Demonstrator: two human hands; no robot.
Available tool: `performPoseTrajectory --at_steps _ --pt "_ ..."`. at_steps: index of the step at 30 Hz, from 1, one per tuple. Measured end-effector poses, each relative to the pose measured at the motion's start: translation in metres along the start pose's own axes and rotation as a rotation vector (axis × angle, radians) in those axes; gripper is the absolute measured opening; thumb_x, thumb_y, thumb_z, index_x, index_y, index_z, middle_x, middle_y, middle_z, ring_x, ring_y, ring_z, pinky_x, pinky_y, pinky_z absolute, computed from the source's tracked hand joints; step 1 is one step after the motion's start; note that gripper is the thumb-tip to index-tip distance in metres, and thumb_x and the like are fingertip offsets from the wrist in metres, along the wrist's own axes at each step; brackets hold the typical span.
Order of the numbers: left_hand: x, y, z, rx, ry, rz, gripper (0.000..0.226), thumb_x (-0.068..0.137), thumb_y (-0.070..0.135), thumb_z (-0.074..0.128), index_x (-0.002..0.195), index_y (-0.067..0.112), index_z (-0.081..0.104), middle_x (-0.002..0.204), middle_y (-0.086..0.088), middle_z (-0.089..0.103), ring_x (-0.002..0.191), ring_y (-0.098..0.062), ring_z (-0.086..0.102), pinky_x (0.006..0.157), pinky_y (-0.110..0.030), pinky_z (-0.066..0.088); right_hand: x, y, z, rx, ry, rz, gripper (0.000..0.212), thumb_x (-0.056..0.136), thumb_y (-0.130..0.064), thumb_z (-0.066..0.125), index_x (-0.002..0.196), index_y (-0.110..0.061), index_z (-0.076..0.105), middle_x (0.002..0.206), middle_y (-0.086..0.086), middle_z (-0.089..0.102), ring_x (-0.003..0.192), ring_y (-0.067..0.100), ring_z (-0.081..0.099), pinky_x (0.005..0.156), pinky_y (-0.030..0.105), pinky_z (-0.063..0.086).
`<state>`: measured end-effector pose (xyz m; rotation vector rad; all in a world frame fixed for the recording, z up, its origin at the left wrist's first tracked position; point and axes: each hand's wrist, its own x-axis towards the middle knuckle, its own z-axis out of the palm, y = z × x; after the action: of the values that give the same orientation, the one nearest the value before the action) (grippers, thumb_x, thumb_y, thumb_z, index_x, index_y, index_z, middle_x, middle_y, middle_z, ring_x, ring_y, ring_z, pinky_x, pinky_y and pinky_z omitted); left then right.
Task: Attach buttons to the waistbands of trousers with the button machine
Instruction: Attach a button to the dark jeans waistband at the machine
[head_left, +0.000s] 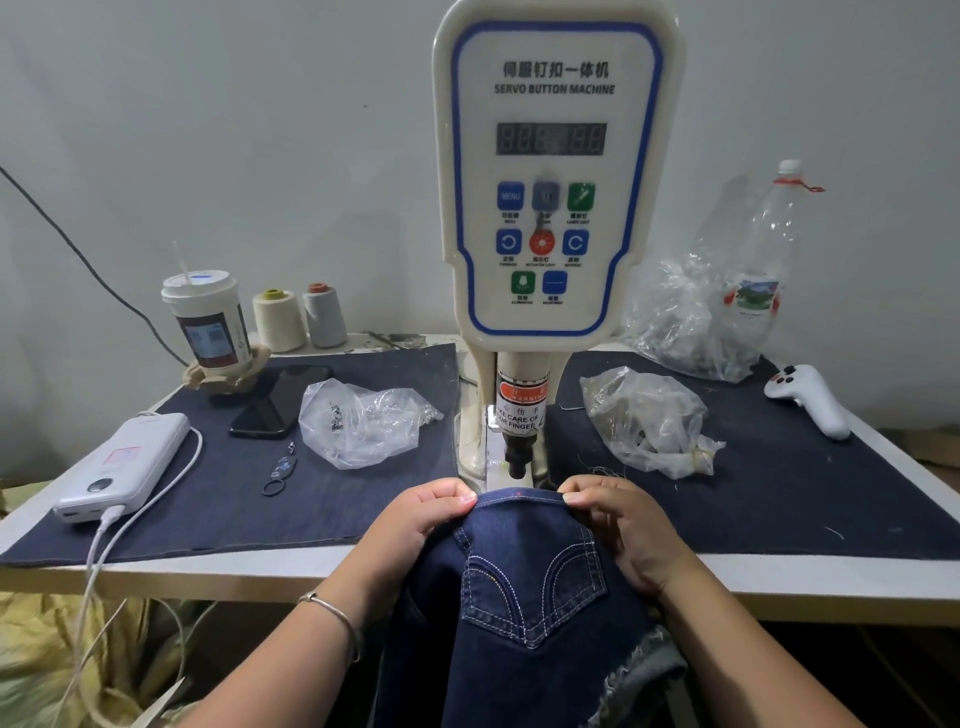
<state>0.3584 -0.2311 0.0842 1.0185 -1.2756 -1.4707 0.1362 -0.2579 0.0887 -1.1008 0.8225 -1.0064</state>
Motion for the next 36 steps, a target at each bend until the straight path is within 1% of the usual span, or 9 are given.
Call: performPoseTrajectory --at_steps 3,11,13,16,21,26,29,34,36 --pt "0.0002 -0.0002 -0.0001 0.014 0.006 0.005 0.024 0.090 0.015 0.057 0.066 0.018 0.055 0.063 0.000 0.048 0.058 -0.009 0.045 0.053 -0.017 0.039 0.0001 0.0009 0.0001 0.018 0.014 -0.006 0.023 0.079 0.005 0.047 0.062 -0.006 0.057 0.054 0.002 0.050 0.046 0.009 0.048 0.045 0.016 0.040" --pt "-0.0011 0.0020 0.0023 0.022 0.022 0.005 0.035 0.094 0.007 0.050 0.061 0.018 0.054 0.060 0.001 0.047 0.054 -0.008 0.043 0.050 -0.017 0.037 -0.0023 -0.0005 0.0018 -0.001 0.023 -0.009 0.023 0.082 0.006 0.044 0.064 -0.004 0.055 0.054 0.002 0.050 0.046 0.009 0.048 0.046 0.017 0.039" --pt "-0.0013 0.0016 0.0027 0.026 0.024 0.006 0.035 0.094 0.006 0.050 0.061 0.018 0.053 0.059 0.001 0.046 0.054 -0.008 0.042 0.050 -0.017 0.037 -0.0027 -0.0006 0.0023 -0.006 0.021 -0.010 0.022 0.080 0.005 0.047 0.063 -0.006 0.056 0.054 0.002 0.049 0.047 0.009 0.047 0.046 0.016 0.039" --pt "-0.0001 -0.0005 0.0020 0.021 0.024 0.003 0.033 0.095 0.007 0.050 0.063 0.017 0.053 0.060 0.000 0.046 0.054 -0.008 0.041 0.050 -0.017 0.036 -0.0022 0.0007 0.0016 -0.010 0.001 -0.016 0.010 0.070 -0.005 0.054 0.061 -0.008 0.056 0.054 0.002 0.048 0.047 0.009 0.045 0.046 0.016 0.037" --pt "0.0001 0.0006 0.0017 0.051 0.008 0.021 0.037 0.096 0.008 0.050 0.061 0.020 0.055 0.059 0.003 0.048 0.053 -0.006 0.044 0.050 -0.015 0.038 -0.0008 0.0016 -0.0015 -0.041 -0.016 -0.019 0.007 0.067 -0.011 0.055 0.060 -0.010 0.056 0.057 0.002 0.046 0.051 0.010 0.044 0.049 0.018 0.035" --pt "-0.0020 0.0008 0.0027 0.088 0.020 0.026 0.038 0.096 0.009 0.049 0.061 0.022 0.056 0.059 0.005 0.050 0.054 -0.004 0.045 0.051 -0.014 0.038 -0.0029 0.0003 0.0018 -0.041 0.000 -0.039 0.034 0.081 0.004 0.046 0.055 -0.013 0.060 0.054 0.000 0.051 0.049 0.009 0.048 0.047 0.017 0.039" --pt "-0.0010 0.0004 0.0030 0.068 0.016 0.016 0.039 0.096 0.009 0.050 0.060 0.022 0.057 0.059 0.005 0.051 0.054 -0.005 0.046 0.051 -0.015 0.039 -0.0035 0.0001 0.0011 -0.036 0.012 -0.028 0.036 0.083 0.005 0.045 0.055 -0.013 0.060 0.053 0.001 0.051 0.047 0.010 0.047 0.046 0.018 0.037" --pt "0.0010 -0.0021 0.0018 0.040 0.018 0.002 0.036 0.095 0.009 0.051 0.061 0.022 0.057 0.060 0.003 0.050 0.055 -0.007 0.046 0.052 -0.016 0.039 -0.0035 0.0008 0.0004 0.036 0.015 -0.023 0.039 0.084 0.007 0.044 0.054 -0.012 0.061 0.048 -0.003 0.050 0.040 0.004 0.046 0.040 0.011 0.036" --pt "0.0007 -0.0015 0.0014 0.049 0.019 0.006 0.034 0.095 0.010 0.052 0.063 0.021 0.056 0.061 0.003 0.051 0.056 -0.007 0.046 0.052 -0.016 0.040 -0.0045 0.0003 0.0011 0.067 0.023 -0.029 0.032 0.080 0.006 0.049 0.055 -0.010 0.062 0.047 -0.003 0.050 0.039 0.003 0.046 0.039 0.011 0.036"
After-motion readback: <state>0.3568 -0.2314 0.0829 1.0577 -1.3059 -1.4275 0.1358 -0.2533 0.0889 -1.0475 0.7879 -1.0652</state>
